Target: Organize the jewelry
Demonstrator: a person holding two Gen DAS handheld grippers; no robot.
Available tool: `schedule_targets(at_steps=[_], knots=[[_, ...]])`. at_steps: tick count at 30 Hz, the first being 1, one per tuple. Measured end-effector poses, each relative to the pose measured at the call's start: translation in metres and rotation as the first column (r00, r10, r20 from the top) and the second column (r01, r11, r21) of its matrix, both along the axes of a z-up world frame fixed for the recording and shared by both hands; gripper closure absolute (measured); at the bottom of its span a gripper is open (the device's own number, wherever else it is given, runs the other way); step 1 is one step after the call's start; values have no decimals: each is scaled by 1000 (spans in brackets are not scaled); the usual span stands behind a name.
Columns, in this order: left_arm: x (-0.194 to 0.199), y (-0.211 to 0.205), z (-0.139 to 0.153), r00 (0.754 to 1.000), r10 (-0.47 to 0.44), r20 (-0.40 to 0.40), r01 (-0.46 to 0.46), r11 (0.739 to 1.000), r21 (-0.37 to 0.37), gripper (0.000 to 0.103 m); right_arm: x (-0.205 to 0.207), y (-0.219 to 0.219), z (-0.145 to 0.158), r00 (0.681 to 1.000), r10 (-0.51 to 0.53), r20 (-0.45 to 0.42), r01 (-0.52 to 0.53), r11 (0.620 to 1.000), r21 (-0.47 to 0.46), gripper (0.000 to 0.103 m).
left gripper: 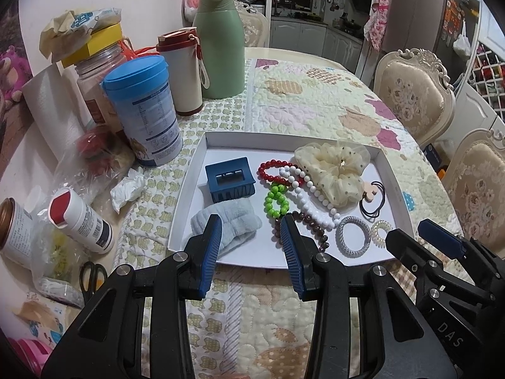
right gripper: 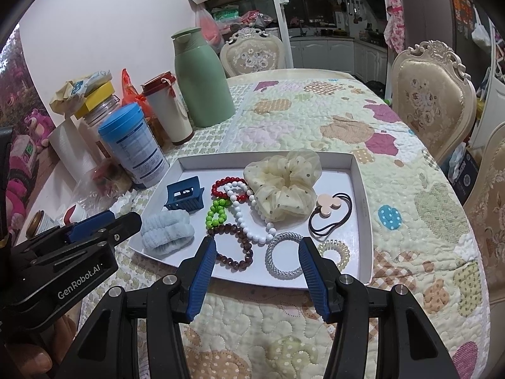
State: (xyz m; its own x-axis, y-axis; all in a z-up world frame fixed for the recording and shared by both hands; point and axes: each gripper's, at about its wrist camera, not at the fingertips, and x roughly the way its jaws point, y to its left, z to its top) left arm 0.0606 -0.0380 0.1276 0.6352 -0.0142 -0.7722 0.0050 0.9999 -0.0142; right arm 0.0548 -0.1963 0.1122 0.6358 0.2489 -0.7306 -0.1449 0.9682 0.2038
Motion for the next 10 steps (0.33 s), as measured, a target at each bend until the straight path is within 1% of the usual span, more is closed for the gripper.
schedule_targets(at_steps=[7,10], knots=[[-3,-7,-3,1000,-23,19,23,999,28,65,-2,-5,-4,1000,-3,-7,3,1000,4,50],[-3,-9,-4,1000,-26,11,25,999,20,65,-5,-8,-5,1000,-6,-8,6,1000,2,50]])
